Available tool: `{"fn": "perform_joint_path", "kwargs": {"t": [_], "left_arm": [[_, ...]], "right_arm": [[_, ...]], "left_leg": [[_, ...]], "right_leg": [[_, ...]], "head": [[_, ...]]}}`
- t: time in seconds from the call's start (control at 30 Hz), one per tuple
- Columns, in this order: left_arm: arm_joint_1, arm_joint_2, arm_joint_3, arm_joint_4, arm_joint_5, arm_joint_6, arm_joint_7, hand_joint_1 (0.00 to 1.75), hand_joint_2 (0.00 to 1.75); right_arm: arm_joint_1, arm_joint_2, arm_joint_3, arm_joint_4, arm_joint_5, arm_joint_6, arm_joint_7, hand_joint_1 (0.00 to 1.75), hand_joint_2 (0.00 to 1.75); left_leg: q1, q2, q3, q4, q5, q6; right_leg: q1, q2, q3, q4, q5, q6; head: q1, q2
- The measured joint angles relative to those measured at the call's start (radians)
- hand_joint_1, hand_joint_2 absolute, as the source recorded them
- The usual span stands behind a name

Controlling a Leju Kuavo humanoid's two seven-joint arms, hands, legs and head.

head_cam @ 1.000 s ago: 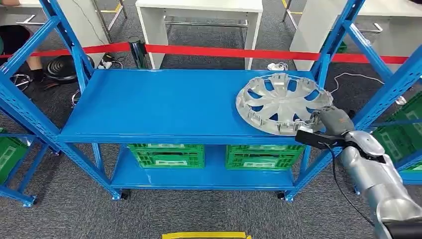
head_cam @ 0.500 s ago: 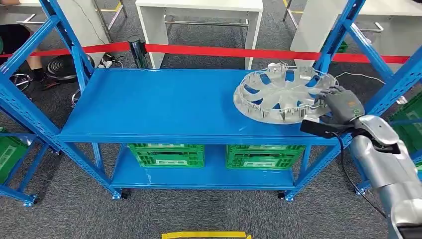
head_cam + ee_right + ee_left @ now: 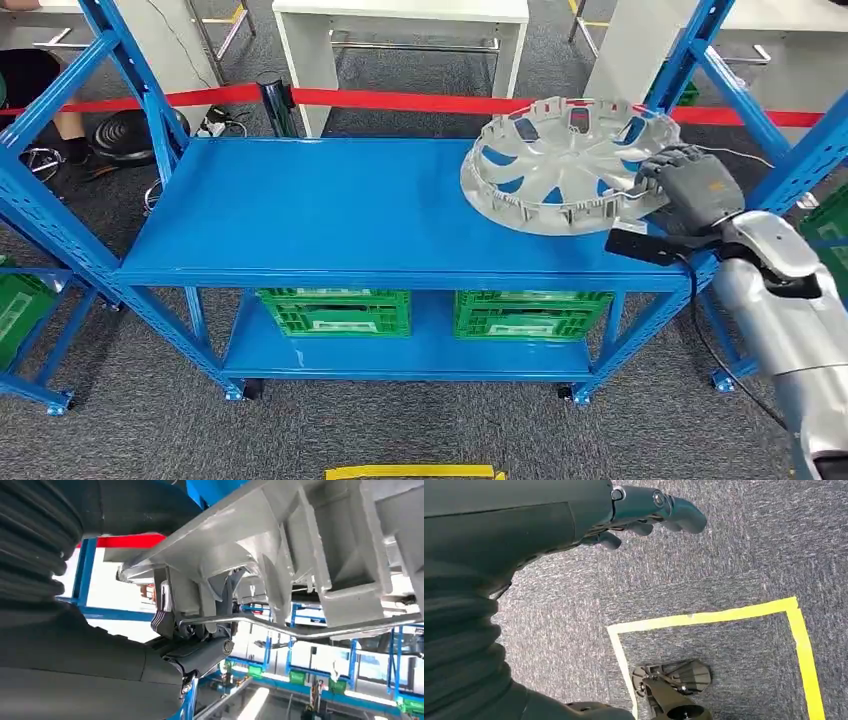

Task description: Take the parts from the cabinet and place them on the table.

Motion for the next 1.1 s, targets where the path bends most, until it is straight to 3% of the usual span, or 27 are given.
{"fn": "perform_joint_path", "kwargs": {"t": [0.17,0.47,1.1], "left_arm": [[0.000,-0.002,0.000,0.000,0.000,0.009,0.000,0.00,1.75],[0.000,-0.005,0.000,0.000,0.000,0.012,0.004,0.00,1.75],[0.000,-0.009,0.000,0.000,0.004,0.033,0.000,0.00,1.75]], "right_arm": [[0.014,-0.031,-0.001,-0.051,-0.010,0.005,0.001,1.75,1.75],[0.133,-0.070,-0.045,-0.231,-0.036,0.019,0.014,1.75,1.75],[0.264,-0.075,-0.098,-0.391,-0.004,0.018,-0.018,1.75,1.75]], "left_leg": [[0.000,0.000,0.000,0.000,0.000,0.000],[0.000,0.000,-0.002,0.000,0.000,0.000],[0.000,0.000,-0.004,0.000,0.000,0.000]], "right_leg": [[0.000,0.000,-0.001,0.000,0.000,0.000],[0.000,0.000,-0.003,0.000,0.000,0.000],[0.000,0.000,-0.004,0.000,0.000,0.000]], "head": [[0.000,0.000],[0.000,0.000],[0.000,0.000]]}}
